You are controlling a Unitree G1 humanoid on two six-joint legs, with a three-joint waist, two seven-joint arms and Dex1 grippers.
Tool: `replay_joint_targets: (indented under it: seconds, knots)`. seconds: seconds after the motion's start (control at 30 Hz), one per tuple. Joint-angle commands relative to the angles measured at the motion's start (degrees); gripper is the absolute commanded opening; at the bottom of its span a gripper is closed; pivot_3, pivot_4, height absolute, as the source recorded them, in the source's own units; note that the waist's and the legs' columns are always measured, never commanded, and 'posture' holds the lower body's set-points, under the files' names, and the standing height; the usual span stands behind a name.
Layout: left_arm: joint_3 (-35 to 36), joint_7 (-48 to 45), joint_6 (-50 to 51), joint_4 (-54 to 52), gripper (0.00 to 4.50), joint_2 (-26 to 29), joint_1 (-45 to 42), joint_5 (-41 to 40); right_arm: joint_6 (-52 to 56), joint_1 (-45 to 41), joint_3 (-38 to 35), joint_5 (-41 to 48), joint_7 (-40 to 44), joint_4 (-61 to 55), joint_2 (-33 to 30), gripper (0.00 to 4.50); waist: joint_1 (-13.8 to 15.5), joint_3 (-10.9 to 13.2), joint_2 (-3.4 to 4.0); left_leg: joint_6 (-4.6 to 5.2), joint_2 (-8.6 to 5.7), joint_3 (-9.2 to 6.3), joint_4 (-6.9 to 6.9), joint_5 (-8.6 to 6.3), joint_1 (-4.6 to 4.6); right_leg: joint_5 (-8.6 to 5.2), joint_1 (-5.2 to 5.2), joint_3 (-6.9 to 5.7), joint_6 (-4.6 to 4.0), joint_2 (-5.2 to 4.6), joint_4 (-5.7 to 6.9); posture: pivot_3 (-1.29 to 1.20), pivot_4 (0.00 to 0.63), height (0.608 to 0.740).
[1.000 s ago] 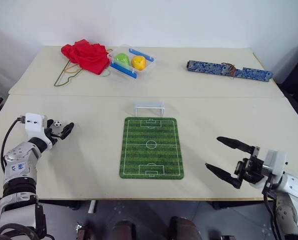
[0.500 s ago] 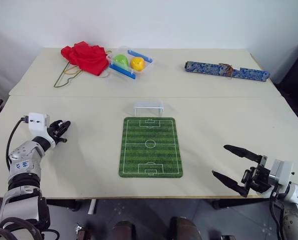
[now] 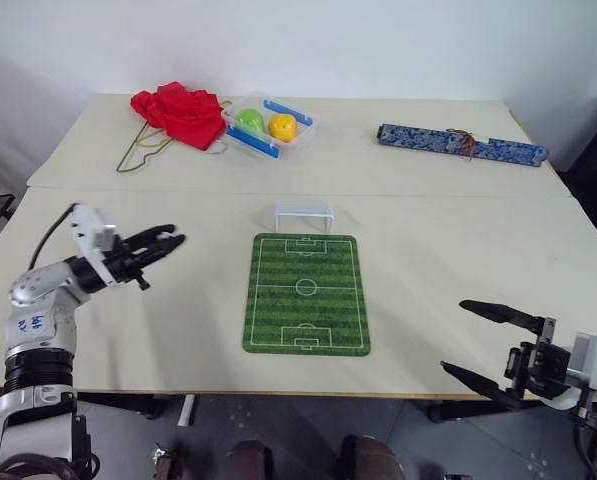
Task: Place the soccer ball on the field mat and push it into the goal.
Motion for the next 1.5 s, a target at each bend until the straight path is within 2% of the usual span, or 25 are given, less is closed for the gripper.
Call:
replay_joint_targets:
  seconds: [0.03,0.13,0.27,0.37,0.67,0.9,1.27,1.33,1.5]
  knots:
    - [-6.92,-2.87,3.81,-11.69,0.86,-1.65,1.88,-0.41,1.06,0.78,-1.58,2.72,0.78,-1.28,-0.23,4.50,0.23,0.00,0.01,0.00,0.00,0.01,0.00,0.00,0.00,0.00,0.00,0.01,0.00,0.00,0.00,0.00,0.150,0.740]
    - [-11.25,-1.97,6.15,-16.03,0.86,-3.24,2.02,1.13,0.86,0.72,-1.64,3.56,1.58,-1.75,0.32,4.50,0.39,0.01,0.00,0.00,0.01,0.01,0.02,0.00,-0.01,0.00,0.00,0.01,0.00,0.01,-0.01,0.00,0.150,0.740]
    - [-23.50,1.76,9.48,-19.29,0.86,-9.42,0.92,8.37,1.18,0.00,-1.28,6.46,1.74,-2.52,2.62,4.50,0.57,-0.02,0.04,0.03,-0.01,0.02,0.01,-0.02,0.01,0.01,0.05,0.02,0.01,0.00,-0.07,0.00,0.150,0.740]
    - [-28.44,1.78,5.46,-18.79,0.86,-10.55,1.35,13.68,1.25,-0.05,-0.51,5.71,2.49,-2.80,2.79,4.50,0.58,-0.02,0.04,0.04,-0.02,0.01,0.04,-0.02,-0.02,0.02,0.06,0.00,0.03,0.02,-0.12,0.00,0.150,0.740]
    - [-31.01,5.06,5.90,-20.04,0.86,-13.19,2.00,16.48,0.83,2.80,-2.14,3.11,2.59,-2.17,1.87,4.50,0.80,-0.02,0.06,0.05,0.00,0.00,0.03,-0.03,-0.02,0.03,0.08,0.00,0.02,0.02,-0.16,0.00,0.150,0.740]
    - [-31.93,2.45,3.57,-19.79,0.86,-13.06,1.62,16.39,0.47,5.82,-2.82,2.15,1.19,-2.85,2.11,4.50,0.61,-0.02,0.06,0.05,-0.01,0.00,0.03,-0.03,-0.02,0.03,0.09,0.00,0.03,0.02,-0.19,0.00,0.150,0.740]
    - [-32.75,2.20,4.14,-19.36,0.86,-13.79,1.10,17.18,0.63,5.35,-2.34,0.84,-1.30,-3.48,2.42,4.50,0.61,-0.02,0.07,0.06,0.00,0.00,0.04,-0.03,-0.01,0.04,0.10,0.00,0.02,0.02,-0.20,0.00,0.150,0.740]
    - [-32.32,3.06,4.03,-19.43,1.60,-14.47,1.10,16.96,0.88,5.18,-2.07,0.67,-1.86,-3.80,2.49,4.50,0.65,-0.02,0.07,0.05,0.00,-0.01,0.04,-0.03,-0.01,0.04,0.10,0.00,0.02,0.02,-0.20,0.00,0.150,0.740]
    - [-32.22,2.76,4.49,-19.98,3.08,-14.81,1.04,16.73,1.23,4.85,-1.61,0.53,-2.48,-4.03,2.42,4.50,0.60,-0.02,0.07,0.05,0.00,-0.01,0.04,-0.03,-0.01,0.04,0.10,0.00,0.02,0.03,-0.20,0.00,0.150,0.740]
